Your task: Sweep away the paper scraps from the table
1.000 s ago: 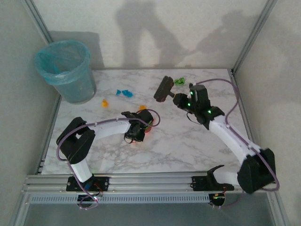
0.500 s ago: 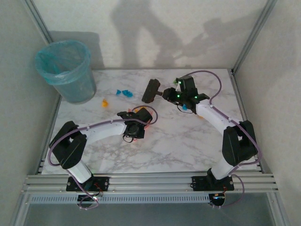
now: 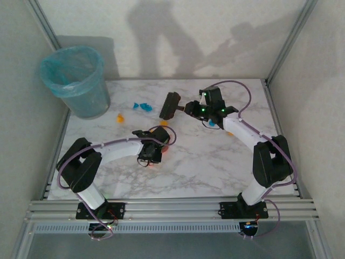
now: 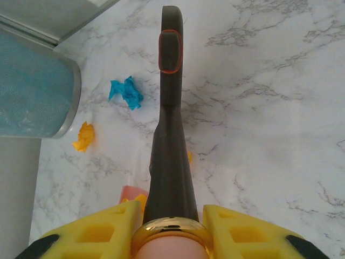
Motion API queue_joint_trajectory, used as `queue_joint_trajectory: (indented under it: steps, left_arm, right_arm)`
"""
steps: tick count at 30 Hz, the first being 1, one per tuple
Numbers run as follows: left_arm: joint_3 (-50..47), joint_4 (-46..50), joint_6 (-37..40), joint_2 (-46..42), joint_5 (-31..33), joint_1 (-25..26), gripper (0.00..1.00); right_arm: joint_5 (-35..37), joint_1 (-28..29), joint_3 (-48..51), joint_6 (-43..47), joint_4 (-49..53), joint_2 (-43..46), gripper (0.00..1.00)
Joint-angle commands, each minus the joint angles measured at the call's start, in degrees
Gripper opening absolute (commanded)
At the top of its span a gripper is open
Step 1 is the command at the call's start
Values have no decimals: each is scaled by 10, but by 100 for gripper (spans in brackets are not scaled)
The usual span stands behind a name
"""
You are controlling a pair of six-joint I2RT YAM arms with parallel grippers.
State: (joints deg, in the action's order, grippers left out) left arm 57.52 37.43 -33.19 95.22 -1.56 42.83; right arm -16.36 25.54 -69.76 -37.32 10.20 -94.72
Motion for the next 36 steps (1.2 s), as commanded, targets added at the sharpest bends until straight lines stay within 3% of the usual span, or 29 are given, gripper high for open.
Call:
queue_joint_trajectory:
  steps: [1,9,19,29,36]
  left_arm:
    - [-14,-7,13,1,-25,-14,0]
    - [-10,0,29,1,-24,-40,0]
    - [-10,-3,33,2,-5,-49,0]
    - [-32,-21,23,-2,31,-48,0]
    - [-37,-22,14,-18,52,-46,0]
  right_arm:
    - [-12,7,-13,-9,-9,-4,0]
    - [-15,24,20,-25,24,22,0]
    - [-16,72,143,-43,18,152,0]
    - [93,79,181,-10,58,247,0]
    - [158,82,287,-20,-29,345,0]
